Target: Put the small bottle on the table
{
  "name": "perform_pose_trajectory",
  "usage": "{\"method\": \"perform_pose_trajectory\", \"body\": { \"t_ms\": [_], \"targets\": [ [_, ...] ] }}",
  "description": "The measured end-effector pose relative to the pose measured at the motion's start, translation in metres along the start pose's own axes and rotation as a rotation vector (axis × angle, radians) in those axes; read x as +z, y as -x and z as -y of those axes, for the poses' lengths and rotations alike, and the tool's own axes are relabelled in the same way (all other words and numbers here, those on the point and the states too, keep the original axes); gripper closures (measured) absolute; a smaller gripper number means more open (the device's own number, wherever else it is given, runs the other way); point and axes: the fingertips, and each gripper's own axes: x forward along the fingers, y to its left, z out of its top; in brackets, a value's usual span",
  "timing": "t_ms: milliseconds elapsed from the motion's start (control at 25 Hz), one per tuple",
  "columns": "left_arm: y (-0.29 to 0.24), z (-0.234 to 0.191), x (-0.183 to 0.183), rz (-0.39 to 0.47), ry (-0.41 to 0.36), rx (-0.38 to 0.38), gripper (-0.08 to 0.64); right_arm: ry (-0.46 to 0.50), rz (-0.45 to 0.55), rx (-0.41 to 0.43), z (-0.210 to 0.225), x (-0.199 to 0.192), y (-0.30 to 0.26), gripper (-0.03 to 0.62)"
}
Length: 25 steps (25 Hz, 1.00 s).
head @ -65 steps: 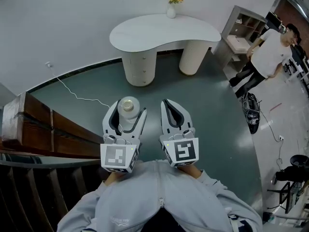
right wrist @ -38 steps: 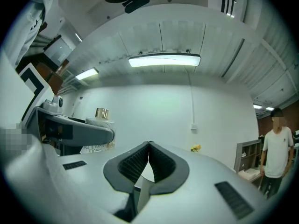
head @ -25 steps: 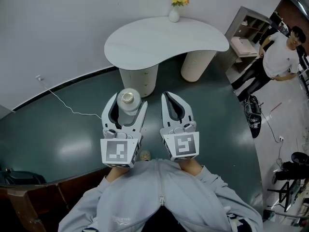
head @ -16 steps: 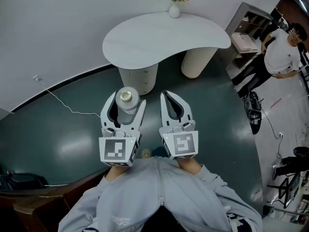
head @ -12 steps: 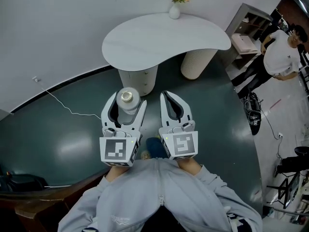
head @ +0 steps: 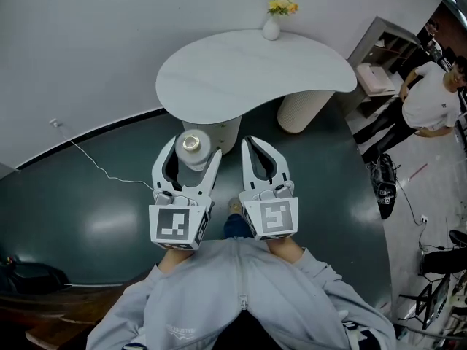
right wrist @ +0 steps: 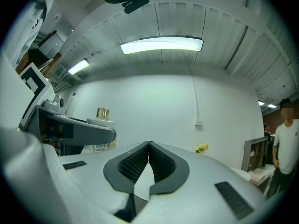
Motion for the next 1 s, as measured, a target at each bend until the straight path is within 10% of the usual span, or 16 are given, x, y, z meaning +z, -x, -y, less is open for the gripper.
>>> {"method": "perform_pose_trajectory", "body": {
  "t_ms": [1000],
  "targets": [
    [-0.175,-0.037,-0.008,0.002,0.004,0.099,0.229,-0.013,-0.018,0.105,0.111,-0.037,-0.151,0.565]
  ]
}}
